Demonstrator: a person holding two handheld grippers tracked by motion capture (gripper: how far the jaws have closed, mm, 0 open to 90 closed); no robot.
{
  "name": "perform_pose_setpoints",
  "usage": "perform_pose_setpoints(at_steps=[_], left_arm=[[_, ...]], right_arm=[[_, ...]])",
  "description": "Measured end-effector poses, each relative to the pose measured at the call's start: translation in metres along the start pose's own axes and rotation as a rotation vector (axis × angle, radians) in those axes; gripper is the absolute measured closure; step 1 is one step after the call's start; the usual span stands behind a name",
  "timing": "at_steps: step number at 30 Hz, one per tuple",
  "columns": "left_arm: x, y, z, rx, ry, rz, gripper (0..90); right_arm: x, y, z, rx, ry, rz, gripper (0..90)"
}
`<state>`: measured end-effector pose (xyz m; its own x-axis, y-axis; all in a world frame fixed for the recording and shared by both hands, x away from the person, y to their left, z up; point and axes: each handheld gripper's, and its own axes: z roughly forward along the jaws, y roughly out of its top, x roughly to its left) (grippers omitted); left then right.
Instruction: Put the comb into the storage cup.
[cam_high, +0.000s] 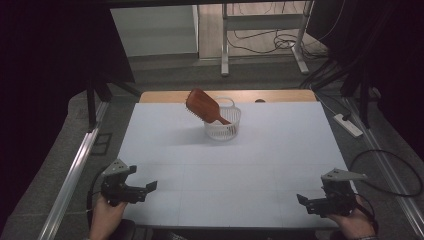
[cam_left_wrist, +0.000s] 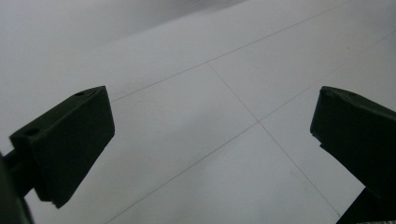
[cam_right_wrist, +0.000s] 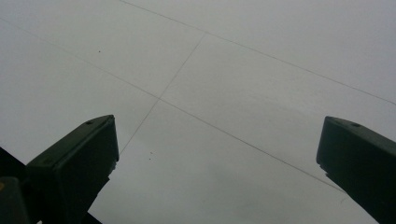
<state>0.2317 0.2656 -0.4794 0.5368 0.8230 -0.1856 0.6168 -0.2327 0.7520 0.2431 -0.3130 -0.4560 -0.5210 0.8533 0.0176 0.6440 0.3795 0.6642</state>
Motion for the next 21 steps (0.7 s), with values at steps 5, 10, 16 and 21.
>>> perform_pose_setpoints(at_steps=[5,10,16,21], left_arm=[[0.0012,-0.003,-0.002,0.004,0.006,-0.006,0.0],[0.0016,-0.0062,-0.0045,0.007,0.011,-0.011,0.0],[0.0013,-0.0089,-0.0068,0.012,0.018,-0.01,0.0],[0.0012,-0.0097,-0.0077,0.017,0.024,-0.011,0.0]], right_arm=[[0.0001,0.0,0.0001,0.001,0.001,-0.002,0.0],[0.0003,0.0,0.0001,0.002,0.0,-0.004,0.0],[0.0005,0.0002,0.0002,0.005,-0.001,-0.006,0.0],[0.001,0.0003,0.0005,0.007,-0.002,-0.009,0.0]])
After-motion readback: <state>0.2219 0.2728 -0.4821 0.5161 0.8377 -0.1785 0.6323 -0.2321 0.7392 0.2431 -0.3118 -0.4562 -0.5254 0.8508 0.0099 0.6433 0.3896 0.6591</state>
